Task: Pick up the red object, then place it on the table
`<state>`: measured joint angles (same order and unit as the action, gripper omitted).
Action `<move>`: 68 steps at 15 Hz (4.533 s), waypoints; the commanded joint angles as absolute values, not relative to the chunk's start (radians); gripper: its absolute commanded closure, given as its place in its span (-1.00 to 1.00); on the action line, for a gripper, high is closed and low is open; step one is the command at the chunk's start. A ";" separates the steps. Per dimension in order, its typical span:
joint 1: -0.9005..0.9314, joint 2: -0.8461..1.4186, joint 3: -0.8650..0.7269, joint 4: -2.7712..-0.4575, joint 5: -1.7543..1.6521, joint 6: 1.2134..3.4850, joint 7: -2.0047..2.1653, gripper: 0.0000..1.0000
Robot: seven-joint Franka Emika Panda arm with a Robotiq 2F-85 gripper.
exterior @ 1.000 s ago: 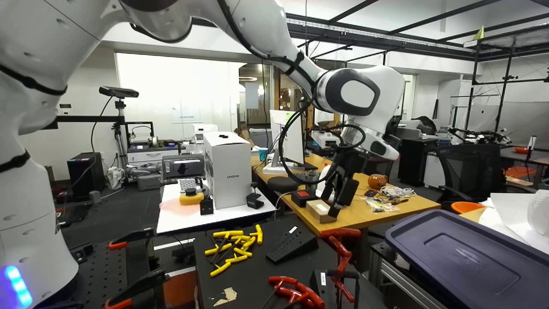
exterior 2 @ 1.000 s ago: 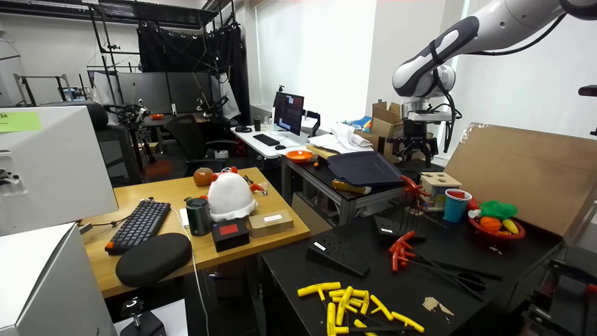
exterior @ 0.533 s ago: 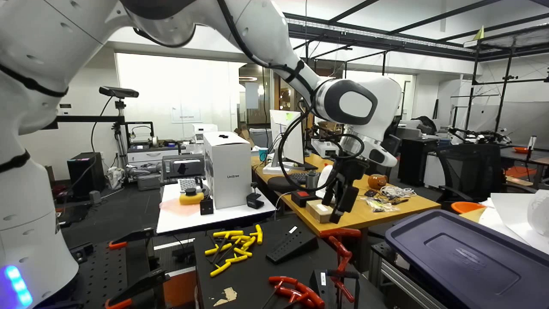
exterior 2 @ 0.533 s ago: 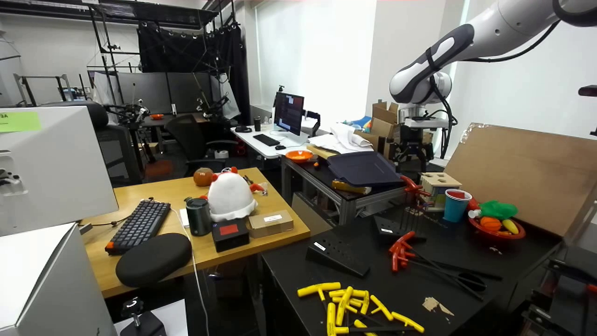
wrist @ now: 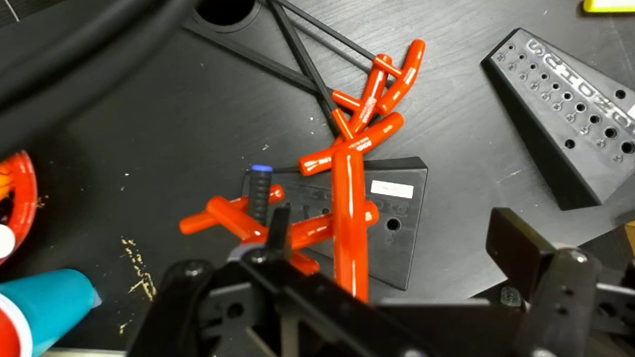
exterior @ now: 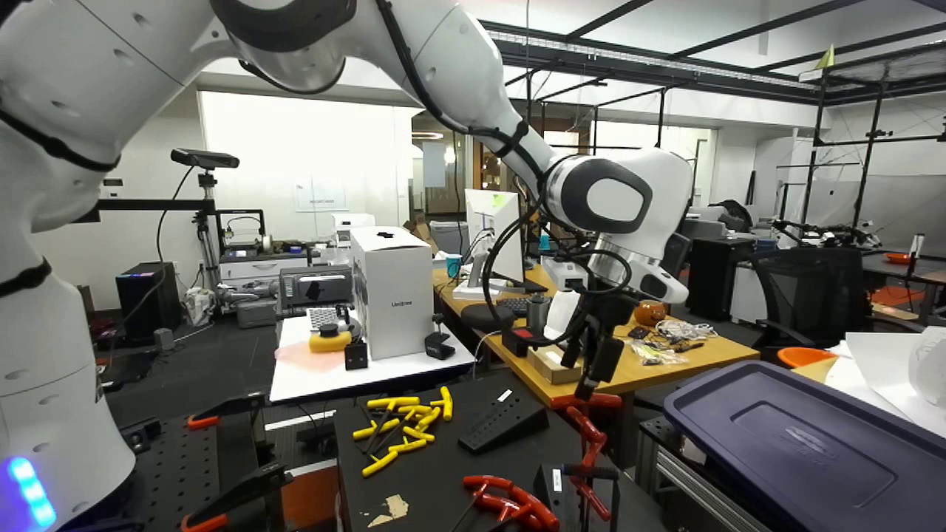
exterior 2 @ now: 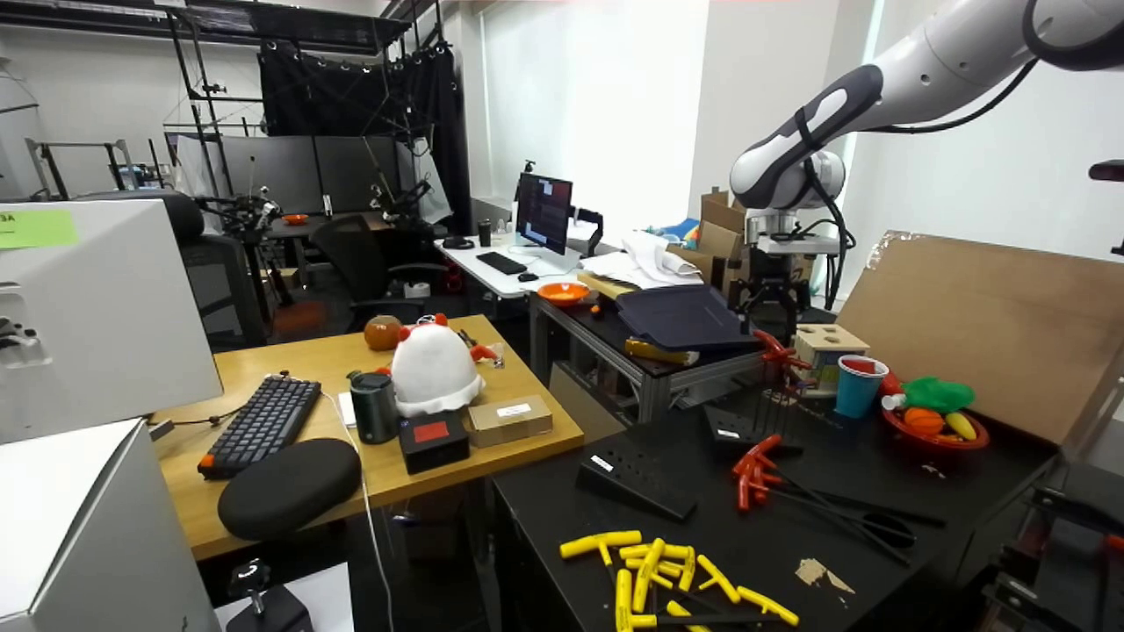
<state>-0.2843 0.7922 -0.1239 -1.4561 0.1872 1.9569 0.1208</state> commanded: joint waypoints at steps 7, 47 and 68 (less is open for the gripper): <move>-0.312 0.873 -0.124 -1.357 0.205 1.951 0.119 -1.00; -0.152 0.429 -0.166 -1.722 0.081 2.001 0.230 0.90; -0.116 0.508 -0.108 -1.644 -0.019 1.579 0.065 0.90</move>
<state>-0.1218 0.4655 -0.1109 -1.6865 0.0072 1.6433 0.0799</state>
